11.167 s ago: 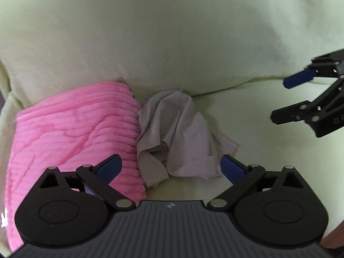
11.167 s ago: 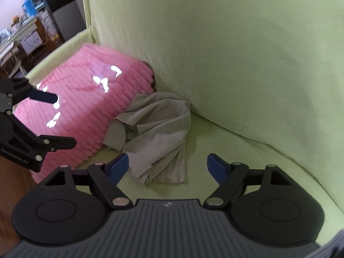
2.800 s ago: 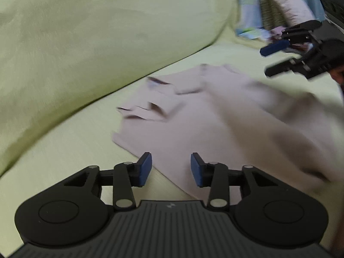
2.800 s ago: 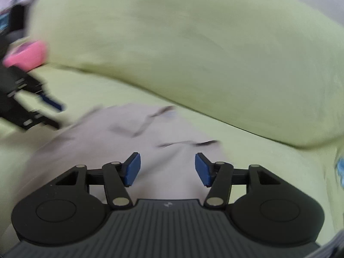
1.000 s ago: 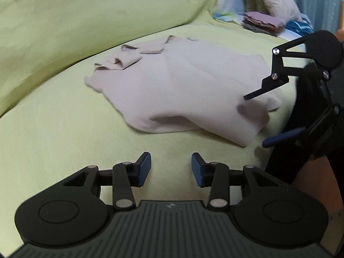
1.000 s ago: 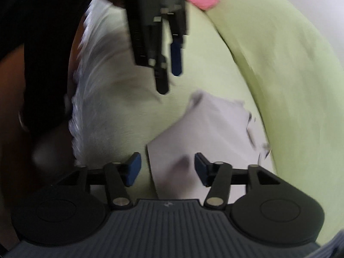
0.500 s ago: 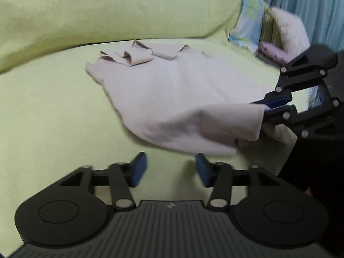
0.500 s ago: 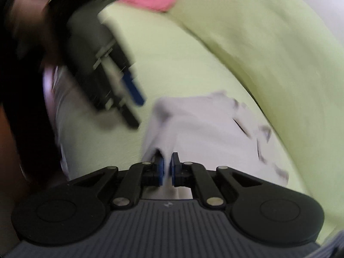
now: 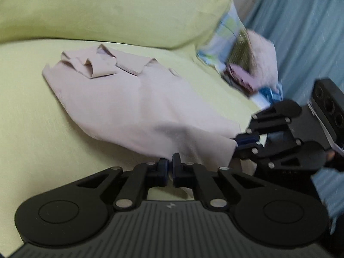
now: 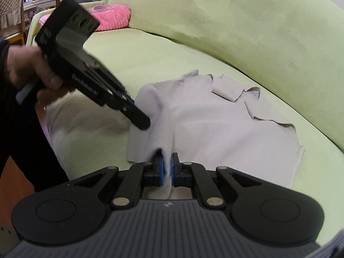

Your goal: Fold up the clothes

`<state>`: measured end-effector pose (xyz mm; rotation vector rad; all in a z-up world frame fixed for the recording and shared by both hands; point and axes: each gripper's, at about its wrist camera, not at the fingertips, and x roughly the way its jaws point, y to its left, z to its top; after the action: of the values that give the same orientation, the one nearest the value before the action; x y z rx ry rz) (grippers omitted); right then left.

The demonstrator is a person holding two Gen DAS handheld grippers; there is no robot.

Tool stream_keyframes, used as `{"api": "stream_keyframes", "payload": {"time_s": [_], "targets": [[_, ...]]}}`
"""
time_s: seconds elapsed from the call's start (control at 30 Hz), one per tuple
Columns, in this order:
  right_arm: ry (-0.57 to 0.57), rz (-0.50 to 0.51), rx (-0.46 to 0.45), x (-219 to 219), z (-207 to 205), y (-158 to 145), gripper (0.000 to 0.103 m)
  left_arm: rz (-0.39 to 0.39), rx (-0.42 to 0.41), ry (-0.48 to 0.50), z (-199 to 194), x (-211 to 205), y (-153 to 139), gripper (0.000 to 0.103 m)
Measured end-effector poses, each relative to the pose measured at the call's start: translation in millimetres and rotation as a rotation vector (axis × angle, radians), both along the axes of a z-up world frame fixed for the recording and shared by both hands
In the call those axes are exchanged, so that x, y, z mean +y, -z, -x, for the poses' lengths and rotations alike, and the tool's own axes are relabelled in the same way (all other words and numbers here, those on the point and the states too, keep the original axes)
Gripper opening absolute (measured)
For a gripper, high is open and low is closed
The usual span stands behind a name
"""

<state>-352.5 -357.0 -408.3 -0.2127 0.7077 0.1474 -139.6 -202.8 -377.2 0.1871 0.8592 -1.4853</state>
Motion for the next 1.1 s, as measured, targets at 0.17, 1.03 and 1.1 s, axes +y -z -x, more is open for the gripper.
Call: {"api": "stream_keyframes", "payload": {"time_s": [0.17,1.03,1.1], "targets": [[-0.150,0.038,0.015,44,3,6,0.006,-0.208,-0.034,0.089,-12,33,-16,0.000],[0.418,-0.271,0.028,-140,110,11,0.040,-0.094,-0.341,0.256,95,-80,-5,0.043],[0.396,-0.351,0.019,-151,106,23,0.040,-0.112,-0.347,0.276,103,-90,1,0.043]]}}
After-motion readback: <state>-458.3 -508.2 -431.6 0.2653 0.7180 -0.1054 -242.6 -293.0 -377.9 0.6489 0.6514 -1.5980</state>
